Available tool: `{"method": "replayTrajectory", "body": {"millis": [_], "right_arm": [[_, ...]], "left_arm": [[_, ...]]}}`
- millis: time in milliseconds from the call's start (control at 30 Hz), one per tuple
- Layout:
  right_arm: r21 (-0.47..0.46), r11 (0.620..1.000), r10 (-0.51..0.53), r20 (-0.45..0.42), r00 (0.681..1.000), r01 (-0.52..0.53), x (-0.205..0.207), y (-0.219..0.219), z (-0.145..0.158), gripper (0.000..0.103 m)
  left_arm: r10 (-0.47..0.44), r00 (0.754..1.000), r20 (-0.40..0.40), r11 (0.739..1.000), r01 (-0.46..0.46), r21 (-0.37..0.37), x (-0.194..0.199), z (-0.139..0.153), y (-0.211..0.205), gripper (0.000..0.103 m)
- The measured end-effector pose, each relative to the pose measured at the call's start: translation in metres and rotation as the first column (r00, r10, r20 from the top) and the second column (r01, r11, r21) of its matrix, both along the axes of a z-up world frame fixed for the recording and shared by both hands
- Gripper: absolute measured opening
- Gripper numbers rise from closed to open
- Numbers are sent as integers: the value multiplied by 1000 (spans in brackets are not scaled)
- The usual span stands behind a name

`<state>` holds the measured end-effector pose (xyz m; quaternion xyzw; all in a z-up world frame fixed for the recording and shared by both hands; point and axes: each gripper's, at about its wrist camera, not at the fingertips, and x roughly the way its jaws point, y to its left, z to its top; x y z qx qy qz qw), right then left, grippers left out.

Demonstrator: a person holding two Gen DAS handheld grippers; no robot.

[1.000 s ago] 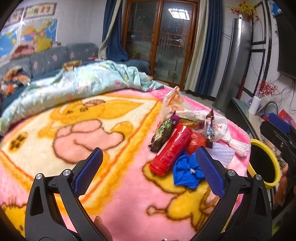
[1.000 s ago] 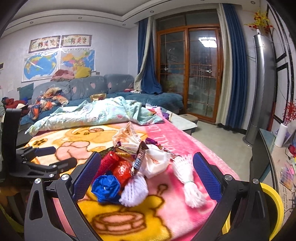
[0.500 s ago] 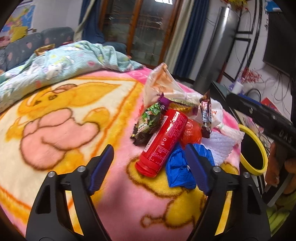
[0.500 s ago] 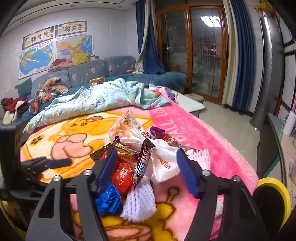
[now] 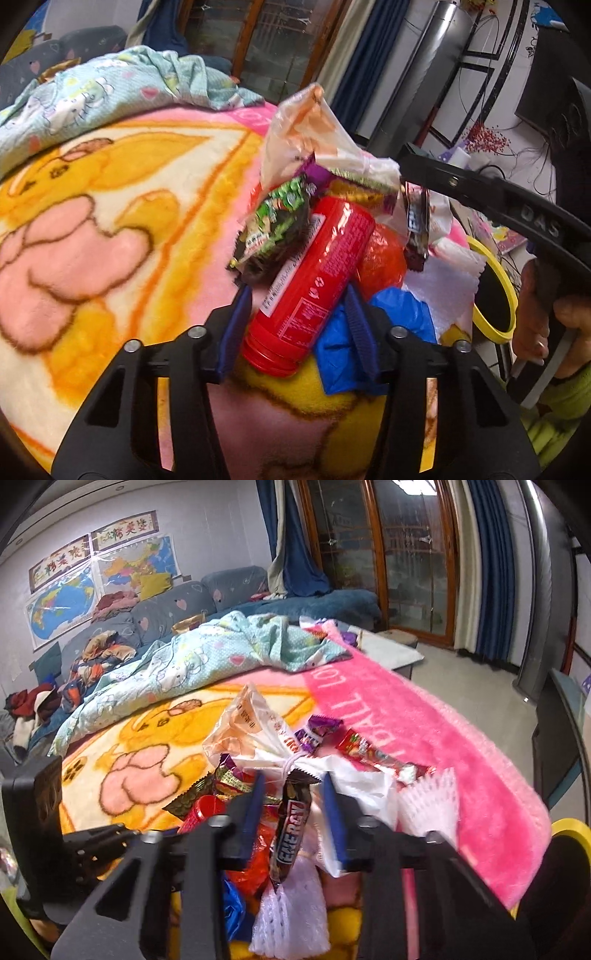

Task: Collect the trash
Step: 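Reach the left tool to the red can and close on it, then drop the red can into the bin while the right tool carries a candy wrapper there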

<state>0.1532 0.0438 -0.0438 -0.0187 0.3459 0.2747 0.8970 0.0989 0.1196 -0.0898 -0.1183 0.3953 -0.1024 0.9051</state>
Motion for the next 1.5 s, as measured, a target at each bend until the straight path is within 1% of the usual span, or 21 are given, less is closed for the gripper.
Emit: {"method": "replayTrajectory", "body": {"millis": [33, 167, 300, 400, 667, 733, 900, 1000, 1167, 1500], "right_arm": [[7, 1000, 7, -9, 1000, -7, 1, 0, -1, 13], [27, 1000, 13, -3, 1000, -13, -5, -3, -2, 13], [63, 998, 4, 2, 1000, -4, -10, -10, 0, 13], [86, 996, -5, 5, 1000, 4, -12, -16, 4, 13], [132, 991, -12, 29, 999, 8, -21, -31, 16, 12], [139, 990, -14, 33, 999, 9, -22, -35, 20, 9], [160, 987, -18, 46, 999, 10, -27, -46, 28, 9], [177, 984, -29, 50, 998, 20, -28, -52, 34, 9], [187, 982, -47, 76, 996, 32, -34, -67, 44, 9], [191, 978, -108, 101, 989, 87, -32, -104, 62, 9]], "left_arm": [[1, 1000, -1, 1000, -1, 1, -1, -1, 0, 40], [3, 1000, 4, 1000, -3, -2, -3, 0, 0, 36], [28, 1000, 11, 1000, -28, -5, -10, 3, 1, 33], [45, 999, 26, 999, -45, -28, -17, 8, 4, 31], [60, 995, 83, 998, -58, -23, -35, 26, -1, 28], [63, 994, 94, 998, -61, -22, -37, 31, -3, 27], [54, 991, 126, 999, -54, -7, -40, 44, -13, 27], [48, 988, 144, 999, -47, -11, -38, 54, -21, 27], [18, 983, 180, 1000, -19, 6, -35, 71, -37, 27], [-40, 978, 204, 999, 34, 35, -25, 88, -74, 27]]}}
